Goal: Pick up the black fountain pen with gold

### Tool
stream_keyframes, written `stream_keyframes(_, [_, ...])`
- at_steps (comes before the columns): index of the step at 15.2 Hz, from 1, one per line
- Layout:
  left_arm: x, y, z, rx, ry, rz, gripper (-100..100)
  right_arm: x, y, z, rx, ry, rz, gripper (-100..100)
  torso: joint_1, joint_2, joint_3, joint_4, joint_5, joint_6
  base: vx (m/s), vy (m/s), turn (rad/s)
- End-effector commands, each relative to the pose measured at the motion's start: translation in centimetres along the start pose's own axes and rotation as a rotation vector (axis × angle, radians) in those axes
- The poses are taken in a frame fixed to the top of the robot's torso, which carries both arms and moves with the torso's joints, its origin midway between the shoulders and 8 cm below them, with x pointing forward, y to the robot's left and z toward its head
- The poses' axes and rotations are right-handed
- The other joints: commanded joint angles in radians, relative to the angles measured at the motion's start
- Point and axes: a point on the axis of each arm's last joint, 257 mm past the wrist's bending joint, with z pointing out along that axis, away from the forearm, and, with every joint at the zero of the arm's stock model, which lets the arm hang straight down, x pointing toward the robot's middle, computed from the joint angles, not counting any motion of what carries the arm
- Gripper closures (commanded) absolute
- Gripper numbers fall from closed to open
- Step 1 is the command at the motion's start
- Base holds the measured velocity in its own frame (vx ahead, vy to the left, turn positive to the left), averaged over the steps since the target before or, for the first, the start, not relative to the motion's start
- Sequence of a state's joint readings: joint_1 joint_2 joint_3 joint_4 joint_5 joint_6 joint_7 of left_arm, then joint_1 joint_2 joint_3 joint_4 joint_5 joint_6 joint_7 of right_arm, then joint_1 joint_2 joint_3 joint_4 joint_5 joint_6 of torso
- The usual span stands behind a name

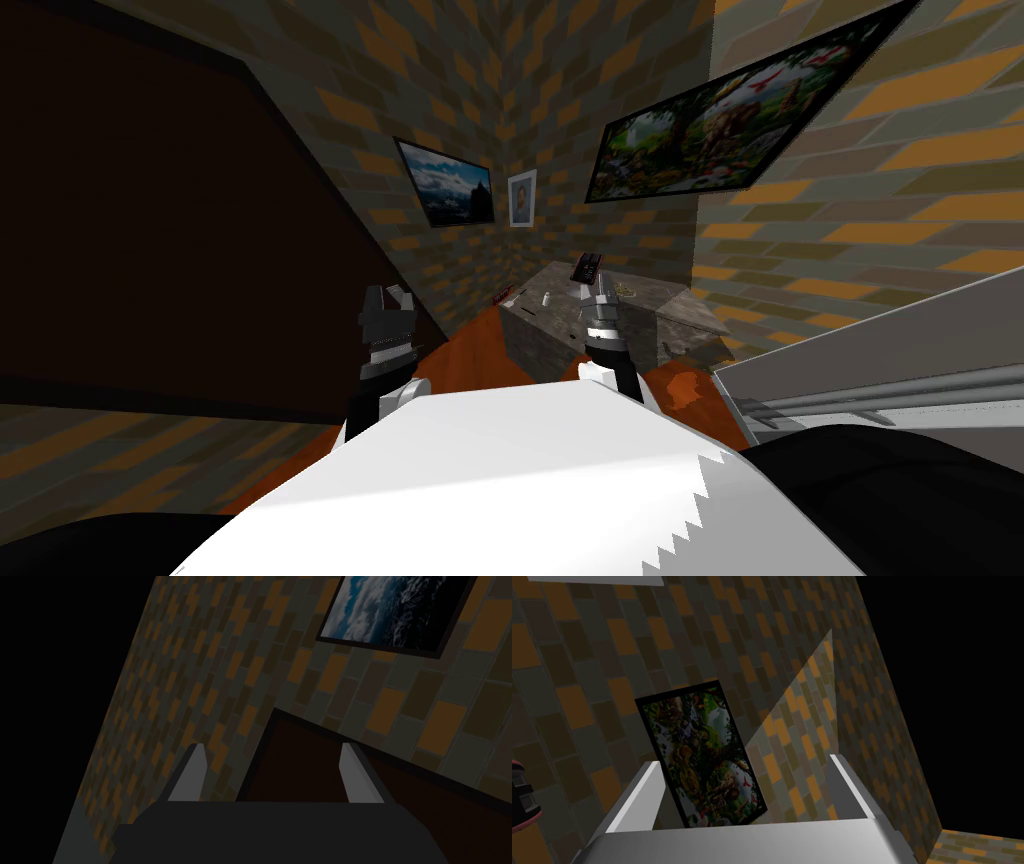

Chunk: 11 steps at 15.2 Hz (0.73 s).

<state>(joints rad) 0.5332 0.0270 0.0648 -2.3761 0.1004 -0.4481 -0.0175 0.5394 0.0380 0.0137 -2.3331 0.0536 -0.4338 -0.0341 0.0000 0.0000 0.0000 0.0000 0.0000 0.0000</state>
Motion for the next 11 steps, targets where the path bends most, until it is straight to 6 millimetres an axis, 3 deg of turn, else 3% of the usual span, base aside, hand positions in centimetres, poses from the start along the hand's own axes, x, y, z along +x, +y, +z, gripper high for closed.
stream_keyframes(1, [0.0, 0.0, 0.0, 0.0, 0.0, 0.0, 0, 0.6, -0.5, -0.3, 0.012, 0.047, -0.021, -100, 0.0, 0.0, 0.0, 0.0, 0.0, 0.0, -0.009, 0.017, 0.01])
stream_keyframes(6, [0.0, 0.0, 0.0, 0.0, 0.0, 0.0, 0, 1.6, -1.7, -0.9, 0.04, 0.125, -0.058, -100, 0.003, 0.001, 0.001, 0.0, 0.001, 0.0, -0.016, 0.041, 0.013])
stream_keyframes(11, [0.0, 0.0, 0.0, 0.0, 0.0, 0.0, 0, 2.8, -4.4, -2.8, 0.107, 0.244, -0.12, -100, 0.005, 0.002, 0.001, 0.0, 0.001, 0.0, -0.021, 0.071, 0.023])
